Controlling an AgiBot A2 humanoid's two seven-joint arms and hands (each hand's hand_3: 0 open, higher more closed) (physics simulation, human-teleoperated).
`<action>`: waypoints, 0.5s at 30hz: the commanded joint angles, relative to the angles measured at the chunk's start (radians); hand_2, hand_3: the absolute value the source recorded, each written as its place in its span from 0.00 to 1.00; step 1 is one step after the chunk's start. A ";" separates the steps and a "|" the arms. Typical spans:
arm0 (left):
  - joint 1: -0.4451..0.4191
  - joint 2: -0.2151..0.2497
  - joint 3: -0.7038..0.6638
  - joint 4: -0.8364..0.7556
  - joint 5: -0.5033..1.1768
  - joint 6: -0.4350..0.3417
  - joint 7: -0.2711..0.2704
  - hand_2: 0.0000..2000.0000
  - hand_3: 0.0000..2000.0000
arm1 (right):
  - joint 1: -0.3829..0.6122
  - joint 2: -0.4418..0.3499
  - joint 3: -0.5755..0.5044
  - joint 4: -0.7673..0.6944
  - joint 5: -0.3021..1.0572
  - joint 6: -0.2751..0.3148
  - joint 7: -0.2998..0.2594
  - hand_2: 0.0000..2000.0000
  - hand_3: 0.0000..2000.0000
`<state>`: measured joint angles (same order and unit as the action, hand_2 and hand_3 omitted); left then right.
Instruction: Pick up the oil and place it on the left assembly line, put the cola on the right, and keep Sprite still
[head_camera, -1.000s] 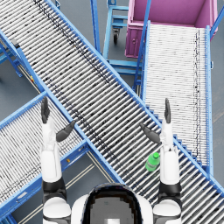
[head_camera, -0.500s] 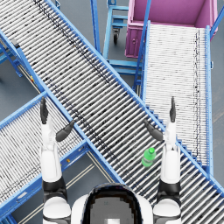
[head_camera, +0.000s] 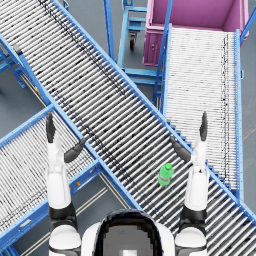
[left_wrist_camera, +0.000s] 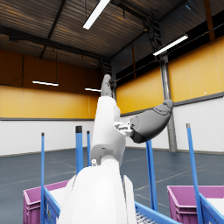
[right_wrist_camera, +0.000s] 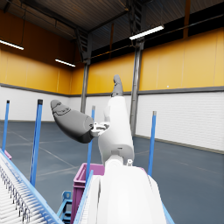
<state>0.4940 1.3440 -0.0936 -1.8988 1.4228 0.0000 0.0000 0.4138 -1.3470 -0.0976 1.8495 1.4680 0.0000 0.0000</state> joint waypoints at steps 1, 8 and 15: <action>0.002 0.000 0.000 0.001 0.000 0.000 0.000 0.00 0.00 | 0.002 -0.001 -0.001 -0.002 0.000 0.000 0.000 0.00 0.00; 0.014 0.003 -0.003 0.004 0.000 0.000 0.000 0.00 0.00 | 0.011 -0.004 0.001 -0.001 0.000 0.000 0.000 0.00 0.00; 0.010 0.007 -0.010 -0.007 0.000 0.000 0.000 0.00 0.00 | 0.013 -0.008 -0.002 0.009 0.000 0.000 0.000 0.00 0.00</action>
<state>0.5010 1.3521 -0.1063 -1.9088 1.4228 0.0000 0.0000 0.4168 -1.3569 -0.1007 1.8530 1.4679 0.0000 0.0000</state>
